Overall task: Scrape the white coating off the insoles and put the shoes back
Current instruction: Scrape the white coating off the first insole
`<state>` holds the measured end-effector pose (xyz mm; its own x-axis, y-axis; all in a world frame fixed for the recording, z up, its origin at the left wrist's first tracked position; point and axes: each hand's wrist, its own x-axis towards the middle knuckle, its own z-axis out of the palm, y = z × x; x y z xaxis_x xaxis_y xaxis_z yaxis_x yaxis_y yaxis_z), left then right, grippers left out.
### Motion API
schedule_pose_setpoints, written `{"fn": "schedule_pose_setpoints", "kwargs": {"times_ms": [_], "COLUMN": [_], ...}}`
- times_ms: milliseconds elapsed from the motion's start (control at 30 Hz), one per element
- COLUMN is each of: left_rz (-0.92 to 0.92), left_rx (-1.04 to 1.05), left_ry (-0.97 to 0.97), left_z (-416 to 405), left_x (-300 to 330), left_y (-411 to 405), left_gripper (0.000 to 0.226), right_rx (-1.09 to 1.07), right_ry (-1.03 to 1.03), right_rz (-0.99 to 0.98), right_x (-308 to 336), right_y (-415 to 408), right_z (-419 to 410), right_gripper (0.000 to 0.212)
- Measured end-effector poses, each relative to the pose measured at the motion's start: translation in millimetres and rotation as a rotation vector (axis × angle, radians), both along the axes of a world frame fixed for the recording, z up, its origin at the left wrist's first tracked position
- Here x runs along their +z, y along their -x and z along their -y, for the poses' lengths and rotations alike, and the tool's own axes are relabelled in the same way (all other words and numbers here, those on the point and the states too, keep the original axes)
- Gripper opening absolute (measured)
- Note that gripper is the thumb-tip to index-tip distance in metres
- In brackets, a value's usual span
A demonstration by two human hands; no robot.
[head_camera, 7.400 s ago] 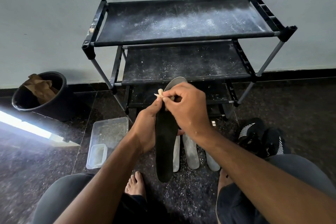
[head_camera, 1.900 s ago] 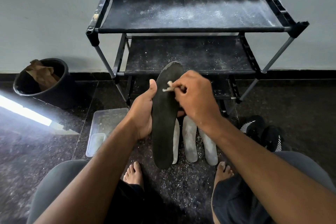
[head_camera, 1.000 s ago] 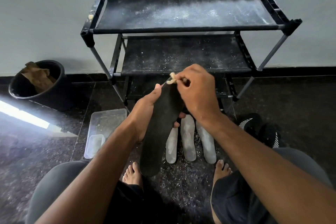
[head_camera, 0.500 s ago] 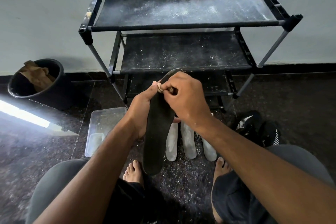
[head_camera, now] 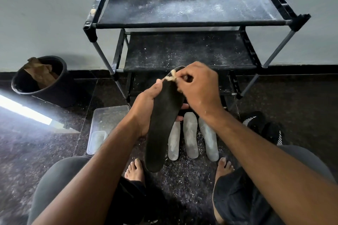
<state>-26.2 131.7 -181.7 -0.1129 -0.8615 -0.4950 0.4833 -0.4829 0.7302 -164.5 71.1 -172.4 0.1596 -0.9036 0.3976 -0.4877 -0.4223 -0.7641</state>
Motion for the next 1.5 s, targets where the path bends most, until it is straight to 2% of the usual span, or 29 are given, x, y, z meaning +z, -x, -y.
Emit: {"fn": "schedule_pose_setpoints", "kwargs": {"times_ms": [100,233,300,467,667,833,1033,1200,1400,1500], "left_rz": [0.008,-0.018,-0.021,0.012,-0.040,-0.025,-0.035,-0.023,-0.023,-0.018], "left_rx": [-0.027,0.018,0.023,-0.026,0.036,-0.014,0.009,-0.060,-0.041,-0.051], "left_ry": [0.013,-0.027,-0.027,0.022,-0.030,0.019,0.003,0.045,0.017,0.056], "left_z": [1.2,2.1,2.1,2.3,1.9,2.5,2.0,1.8,1.6,2.2], "left_x": [-3.1,-4.1,-3.7,-4.9,-5.1,-6.2,-6.6,-6.3,-6.8,-7.1], "left_y": [-0.7,-1.4,-1.3,-3.1,-2.1,-4.0,-1.5,-2.9,-1.7,-2.9], "left_gripper": [0.050,0.053,0.053,0.049,0.052,0.049,0.051,0.049,0.052,0.051], "right_rx": [-0.099,0.088,0.112,-0.113,0.119,-0.091,0.075,-0.105,0.019,-0.068], "right_ry": [0.024,0.007,0.001,0.008,0.013,0.005,0.023,0.015,0.068,0.052], "right_rz": [-0.002,-0.006,-0.007,0.007,0.006,0.025,0.002,0.054,0.000,0.031], "right_x": [0.0,-4.7,-3.4,3.2,-4.8,3.7,-4.2,5.4,-1.3,4.4], "right_y": [6.2,-8.3,-9.4,7.1,-11.7,6.4,-7.5,7.9,-4.2,4.0], "right_z": [8.8,-16.7,-17.7,9.5,-20.4,8.6,-12.7,8.8,-6.2,4.1], "right_gripper": [0.009,0.008,0.008,0.010,0.009,0.010,0.008,0.008,0.008,0.008]}}
